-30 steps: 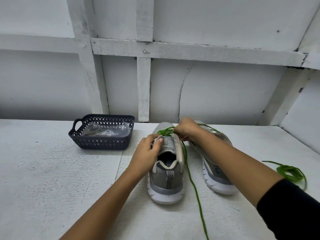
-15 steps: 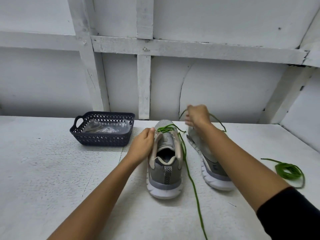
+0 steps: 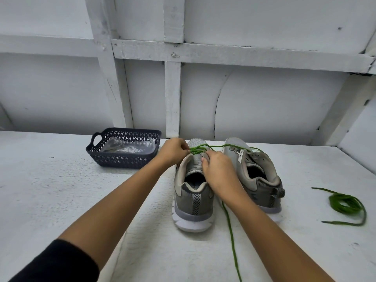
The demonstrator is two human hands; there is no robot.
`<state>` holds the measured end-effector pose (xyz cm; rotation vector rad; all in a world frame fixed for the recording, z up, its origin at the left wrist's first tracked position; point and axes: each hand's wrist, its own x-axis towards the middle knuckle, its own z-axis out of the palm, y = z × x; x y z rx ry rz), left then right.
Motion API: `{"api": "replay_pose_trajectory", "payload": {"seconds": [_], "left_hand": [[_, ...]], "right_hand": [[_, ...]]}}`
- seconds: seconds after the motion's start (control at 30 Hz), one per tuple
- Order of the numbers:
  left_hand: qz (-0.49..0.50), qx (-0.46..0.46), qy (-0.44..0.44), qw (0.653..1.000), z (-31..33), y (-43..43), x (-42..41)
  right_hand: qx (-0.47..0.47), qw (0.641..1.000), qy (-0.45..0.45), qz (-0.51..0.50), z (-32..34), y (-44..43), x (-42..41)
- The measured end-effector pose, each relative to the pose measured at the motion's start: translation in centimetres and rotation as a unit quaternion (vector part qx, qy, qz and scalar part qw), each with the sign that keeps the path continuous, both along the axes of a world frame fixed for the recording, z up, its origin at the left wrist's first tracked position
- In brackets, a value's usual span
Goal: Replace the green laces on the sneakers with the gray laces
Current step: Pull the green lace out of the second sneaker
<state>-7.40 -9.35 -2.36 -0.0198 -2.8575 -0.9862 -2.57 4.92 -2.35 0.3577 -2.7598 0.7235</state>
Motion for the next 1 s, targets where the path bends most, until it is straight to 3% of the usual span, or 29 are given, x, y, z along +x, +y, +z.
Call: {"api": "replay_pose_trajectory", "payload": {"seconds": [0.37, 0.6, 0.7, 0.83, 1.0], "left_hand": [[-0.059, -0.082, 0.004, 0.995, 3.2, 1.6, -2.9], [-0.062, -0.033, -0.009, 0.998, 3.8, 1.3, -3.1], [-0.015, -0.067, -0.006, 0.998, 3.8, -0.2, -2.1], [-0.032, -0.127, -0.056, 0.990, 1.9, -0.9, -0.9], [0.035, -0.042, 0.036, 0.998, -0.2, -0.2, -0.2]], "right_hand": [[0.103, 0.995, -0.006, -0.016, -0.7, -0.1, -0.3], [0.074, 0.997, -0.018, -0.009, -0.7, -0.1, -0.4], [0.064, 0.998, -0.018, 0.000, -0.6, 0.0, -0.3], [0.057, 0.998, -0.015, 0.003, -0.5, 0.0, -0.2], [0.046, 0.999, -0.018, 0.005, -0.7, 0.0, -0.3]]}}
